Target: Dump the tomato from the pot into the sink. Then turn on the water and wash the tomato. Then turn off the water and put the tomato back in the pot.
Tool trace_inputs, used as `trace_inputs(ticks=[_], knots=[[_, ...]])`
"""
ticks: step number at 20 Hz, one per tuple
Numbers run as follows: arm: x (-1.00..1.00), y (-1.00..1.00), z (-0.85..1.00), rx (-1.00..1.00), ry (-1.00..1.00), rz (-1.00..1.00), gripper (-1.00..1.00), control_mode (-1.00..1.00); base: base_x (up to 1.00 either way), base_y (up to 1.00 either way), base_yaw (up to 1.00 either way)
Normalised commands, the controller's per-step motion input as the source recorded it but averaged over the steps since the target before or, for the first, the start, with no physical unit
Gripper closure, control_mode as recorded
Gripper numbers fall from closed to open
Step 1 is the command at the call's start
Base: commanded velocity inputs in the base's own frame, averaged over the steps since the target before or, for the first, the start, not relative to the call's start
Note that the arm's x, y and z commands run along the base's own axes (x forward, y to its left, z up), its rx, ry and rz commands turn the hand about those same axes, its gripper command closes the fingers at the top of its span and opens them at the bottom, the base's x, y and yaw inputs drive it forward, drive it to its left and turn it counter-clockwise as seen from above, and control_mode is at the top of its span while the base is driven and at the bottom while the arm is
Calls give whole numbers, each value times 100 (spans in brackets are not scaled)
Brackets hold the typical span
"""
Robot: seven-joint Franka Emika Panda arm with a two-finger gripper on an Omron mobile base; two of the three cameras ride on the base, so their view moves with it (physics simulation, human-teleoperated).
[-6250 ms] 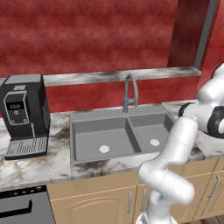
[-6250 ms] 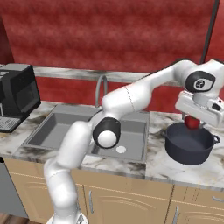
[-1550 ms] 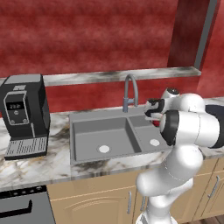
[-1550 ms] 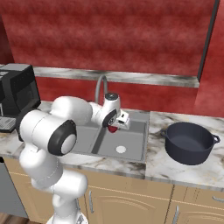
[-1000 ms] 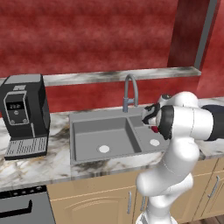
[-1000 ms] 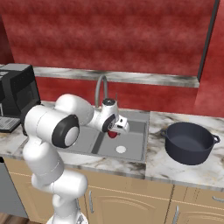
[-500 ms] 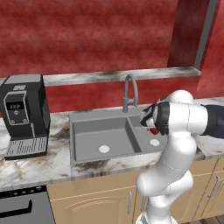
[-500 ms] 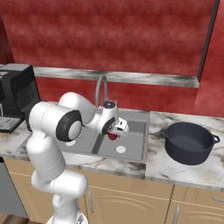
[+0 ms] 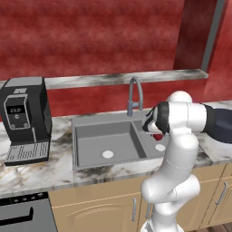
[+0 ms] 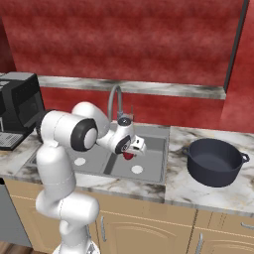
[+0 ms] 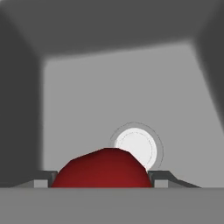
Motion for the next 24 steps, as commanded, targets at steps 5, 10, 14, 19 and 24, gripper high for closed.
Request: trace_inputs(ticks=[5,10,14,19,24], knots=[[20,0,-27,1,0,1,100,-100,0,0,0],[19,0,-33,1,0,1,100,-100,0,0,0],[23,0,-32,1,0,2,100,-100,0,0,0],[24,0,-24,0,0,2,100,-100,0,0,0],[26,0,-21,0,0,3,100,-100,0,0,0]])
